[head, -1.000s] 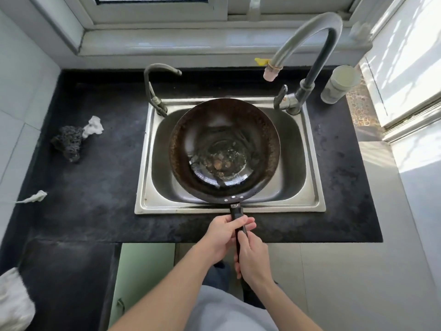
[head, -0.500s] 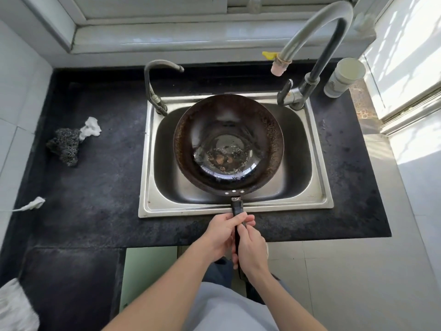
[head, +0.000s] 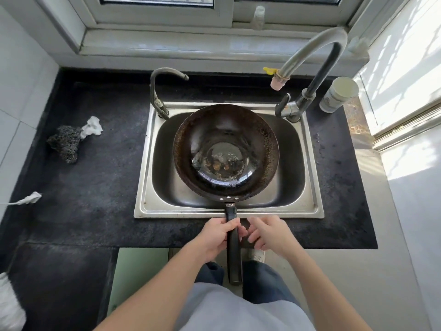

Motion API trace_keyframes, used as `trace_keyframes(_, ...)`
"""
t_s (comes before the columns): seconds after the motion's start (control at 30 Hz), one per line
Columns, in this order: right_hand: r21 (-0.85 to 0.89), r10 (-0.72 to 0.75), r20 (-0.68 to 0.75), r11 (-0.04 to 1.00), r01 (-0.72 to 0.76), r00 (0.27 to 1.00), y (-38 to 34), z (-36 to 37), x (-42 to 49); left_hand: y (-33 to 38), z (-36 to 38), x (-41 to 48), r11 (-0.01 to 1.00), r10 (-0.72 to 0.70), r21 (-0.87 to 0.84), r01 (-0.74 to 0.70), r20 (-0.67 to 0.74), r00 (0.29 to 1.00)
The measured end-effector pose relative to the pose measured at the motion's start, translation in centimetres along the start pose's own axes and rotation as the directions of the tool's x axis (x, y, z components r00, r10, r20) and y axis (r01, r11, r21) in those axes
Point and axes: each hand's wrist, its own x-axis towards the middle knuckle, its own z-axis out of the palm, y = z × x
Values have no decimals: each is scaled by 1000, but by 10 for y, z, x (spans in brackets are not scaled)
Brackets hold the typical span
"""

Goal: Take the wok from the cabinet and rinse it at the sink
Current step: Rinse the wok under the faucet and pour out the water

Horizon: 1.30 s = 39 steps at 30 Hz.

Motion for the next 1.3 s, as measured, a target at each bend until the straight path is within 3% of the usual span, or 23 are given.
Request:
trace_keyframes(0.17, -137, -276, -296, 960, 245, 914, -31, -63, 31, -5, 10, -3, 991, 1, -131, -11, -77, 997)
trace_keyframes(0.33, -276, -502, -340, 862, 426, 795, -65, -117, 66, -13, 28, -12, 985, 17, -167, -52, -209, 978)
trace_keyframes(0.47, -270, -565, -382, 825, 496, 731, -95, -153, 93, -20, 46, -8, 979, 39, -171, -108, -365, 930)
trace_keyframes(0.77, -311, -558, -259, 821, 479, 788, -130, -169, 118, -26, 54, -5, 979, 141, -65, -195, -476, 868)
trace_keyframes(1.3, -438, -637, -137, 726, 530, 758, -127, -174, 125, -28, 58, 1, 976, 160, -46, -213, -510, 845)
